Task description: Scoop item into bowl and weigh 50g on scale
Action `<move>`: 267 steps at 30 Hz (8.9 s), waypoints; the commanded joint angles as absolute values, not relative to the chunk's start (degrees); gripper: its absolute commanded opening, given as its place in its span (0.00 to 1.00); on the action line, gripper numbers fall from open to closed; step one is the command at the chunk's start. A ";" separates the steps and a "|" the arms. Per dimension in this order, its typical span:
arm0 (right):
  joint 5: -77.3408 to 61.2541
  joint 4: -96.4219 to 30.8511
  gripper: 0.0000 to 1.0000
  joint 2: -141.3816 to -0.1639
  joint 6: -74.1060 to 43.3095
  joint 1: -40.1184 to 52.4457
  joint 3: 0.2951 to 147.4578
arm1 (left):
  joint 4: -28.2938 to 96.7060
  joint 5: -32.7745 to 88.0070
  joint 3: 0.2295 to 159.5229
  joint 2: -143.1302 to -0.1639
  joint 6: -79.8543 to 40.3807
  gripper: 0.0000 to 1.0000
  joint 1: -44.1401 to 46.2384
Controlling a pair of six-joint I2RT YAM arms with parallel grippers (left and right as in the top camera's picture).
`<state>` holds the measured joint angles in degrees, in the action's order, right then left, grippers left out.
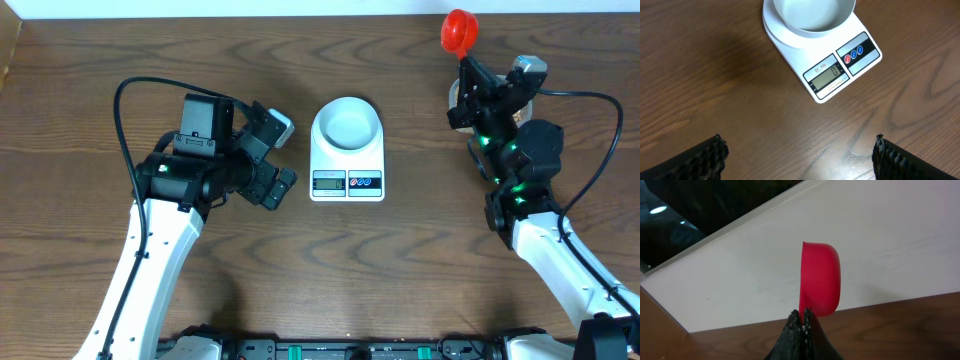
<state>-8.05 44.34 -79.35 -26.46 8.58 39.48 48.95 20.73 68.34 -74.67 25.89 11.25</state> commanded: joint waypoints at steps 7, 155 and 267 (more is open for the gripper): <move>-7.42 44.34 0.01 -79.53 -24.23 8.25 40.73 | 49.50 24.49 69.52 -74.08 33.45 0.95 11.00; -12.60 45.17 0.01 -79.50 -23.07 8.34 40.73 | 68.05 40.29 76.27 -77.47 53.32 0.95 1.26; -6.13 -27.57 0.01 -87.02 12.34 -5.89 67.92 | 68.07 36.82 76.27 -77.47 53.32 0.95 1.26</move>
<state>-7.81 -27.55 -84.55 9.96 -6.20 66.85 67.90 36.93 76.34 -77.58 52.58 1.50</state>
